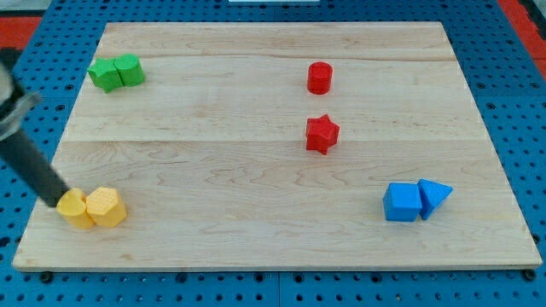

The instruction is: Separate the yellow heart and the yellow hexagon

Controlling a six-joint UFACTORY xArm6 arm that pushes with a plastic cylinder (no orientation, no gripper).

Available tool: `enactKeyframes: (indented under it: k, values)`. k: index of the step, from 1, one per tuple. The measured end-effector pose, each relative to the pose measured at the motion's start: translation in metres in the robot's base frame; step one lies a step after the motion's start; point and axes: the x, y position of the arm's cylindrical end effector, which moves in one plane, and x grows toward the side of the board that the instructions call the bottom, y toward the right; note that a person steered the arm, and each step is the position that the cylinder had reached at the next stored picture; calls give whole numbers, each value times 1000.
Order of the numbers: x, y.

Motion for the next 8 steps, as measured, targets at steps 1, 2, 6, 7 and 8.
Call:
enactKeyframes:
  k: [1, 2, 6, 7, 8]
  values:
    - [14, -1]
    - [31, 11]
    - [38, 91]
    - [25, 104]
    - [3, 112]
